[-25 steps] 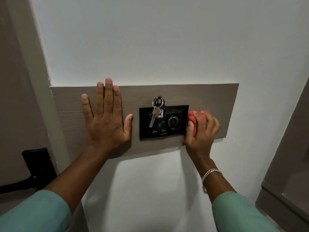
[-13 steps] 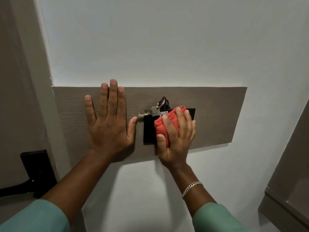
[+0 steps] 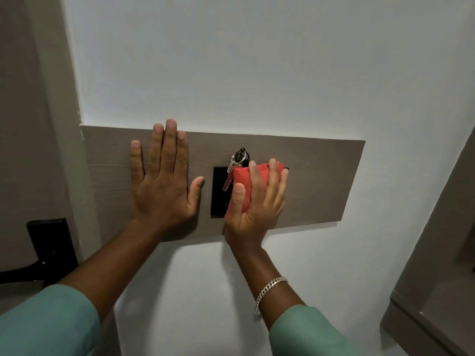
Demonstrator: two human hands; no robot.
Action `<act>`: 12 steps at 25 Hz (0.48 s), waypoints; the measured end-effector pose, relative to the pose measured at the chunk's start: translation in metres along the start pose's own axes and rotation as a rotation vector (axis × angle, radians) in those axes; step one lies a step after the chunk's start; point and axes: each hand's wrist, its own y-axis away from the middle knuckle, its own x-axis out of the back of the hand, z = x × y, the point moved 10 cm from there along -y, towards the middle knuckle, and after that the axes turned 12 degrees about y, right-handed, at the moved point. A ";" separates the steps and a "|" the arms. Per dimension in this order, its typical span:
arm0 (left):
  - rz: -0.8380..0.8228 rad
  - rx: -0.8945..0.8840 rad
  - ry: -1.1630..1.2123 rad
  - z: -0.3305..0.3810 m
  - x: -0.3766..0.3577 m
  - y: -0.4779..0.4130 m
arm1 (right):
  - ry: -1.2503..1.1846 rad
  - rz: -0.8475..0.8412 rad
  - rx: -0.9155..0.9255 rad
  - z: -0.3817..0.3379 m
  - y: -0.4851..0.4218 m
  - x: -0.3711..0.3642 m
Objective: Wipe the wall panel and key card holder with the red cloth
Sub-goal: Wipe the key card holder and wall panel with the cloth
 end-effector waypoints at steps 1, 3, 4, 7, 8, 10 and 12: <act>-0.012 -0.001 0.044 0.002 0.002 0.001 | 0.039 -0.021 0.091 -0.007 0.005 -0.001; -0.018 0.024 0.196 0.005 0.010 0.012 | 0.123 -0.095 0.431 -0.015 0.018 -0.002; 0.000 0.067 0.301 0.005 0.016 0.022 | 0.154 -0.118 0.551 -0.010 0.018 0.000; 0.140 0.319 0.667 0.015 0.026 0.068 | 0.198 -0.164 0.643 0.007 0.010 0.003; 0.143 0.440 0.799 0.024 0.020 0.081 | 0.202 -0.174 0.650 0.008 0.009 0.004; 0.005 0.702 1.064 0.048 -0.012 0.093 | 0.185 -0.209 0.682 0.008 0.010 0.003; -0.136 0.864 1.281 0.072 -0.042 0.093 | 0.122 -0.266 0.693 0.012 0.011 0.004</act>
